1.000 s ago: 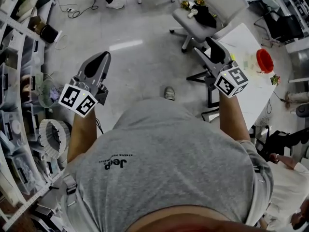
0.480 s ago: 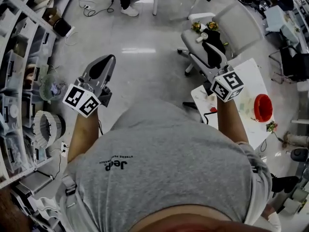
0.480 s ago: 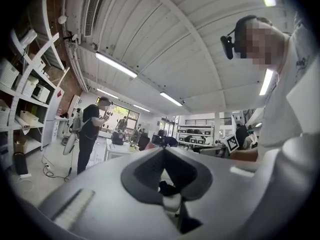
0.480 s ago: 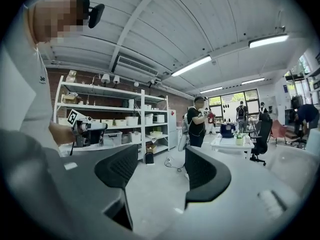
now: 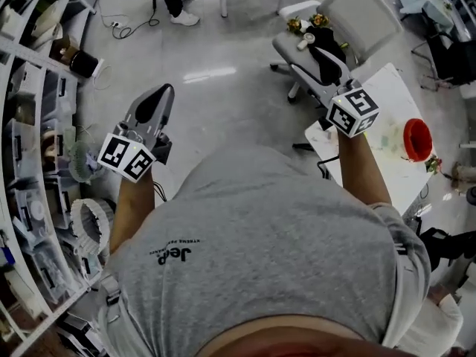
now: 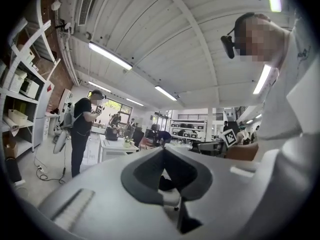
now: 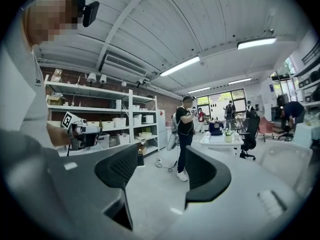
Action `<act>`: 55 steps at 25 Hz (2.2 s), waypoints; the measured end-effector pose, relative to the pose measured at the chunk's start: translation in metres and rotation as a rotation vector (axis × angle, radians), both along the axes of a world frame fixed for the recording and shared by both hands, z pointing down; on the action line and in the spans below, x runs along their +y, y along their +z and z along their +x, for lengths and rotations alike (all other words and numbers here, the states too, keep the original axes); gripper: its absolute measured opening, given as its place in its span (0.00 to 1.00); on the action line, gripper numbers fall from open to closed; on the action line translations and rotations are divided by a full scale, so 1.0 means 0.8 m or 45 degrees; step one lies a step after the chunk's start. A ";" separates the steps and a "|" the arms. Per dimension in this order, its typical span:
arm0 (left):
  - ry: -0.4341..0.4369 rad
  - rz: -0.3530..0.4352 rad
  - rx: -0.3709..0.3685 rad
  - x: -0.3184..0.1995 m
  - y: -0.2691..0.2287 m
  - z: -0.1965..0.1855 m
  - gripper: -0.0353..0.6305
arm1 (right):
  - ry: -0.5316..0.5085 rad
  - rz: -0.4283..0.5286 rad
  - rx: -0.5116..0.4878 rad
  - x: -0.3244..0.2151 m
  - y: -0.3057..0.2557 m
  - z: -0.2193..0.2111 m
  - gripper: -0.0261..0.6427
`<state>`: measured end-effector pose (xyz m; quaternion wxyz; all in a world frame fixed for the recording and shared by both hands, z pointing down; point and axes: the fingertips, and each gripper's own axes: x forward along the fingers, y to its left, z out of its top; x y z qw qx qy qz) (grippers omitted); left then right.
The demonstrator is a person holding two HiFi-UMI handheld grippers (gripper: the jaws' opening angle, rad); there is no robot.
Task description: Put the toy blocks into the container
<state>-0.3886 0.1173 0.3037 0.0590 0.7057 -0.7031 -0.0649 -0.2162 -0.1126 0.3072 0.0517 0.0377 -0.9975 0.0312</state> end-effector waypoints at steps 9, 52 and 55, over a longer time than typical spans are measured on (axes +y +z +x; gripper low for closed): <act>0.309 -0.052 -0.035 -0.094 0.024 0.028 0.14 | 0.350 0.005 0.085 -0.044 0.025 0.089 0.45; 1.015 -0.343 0.011 -0.379 0.293 0.396 0.14 | 0.782 -0.584 1.109 -0.102 0.493 0.374 0.54; 1.013 -0.348 0.012 -0.379 0.294 0.393 0.14 | 0.789 -0.567 1.134 -0.108 0.494 0.374 0.49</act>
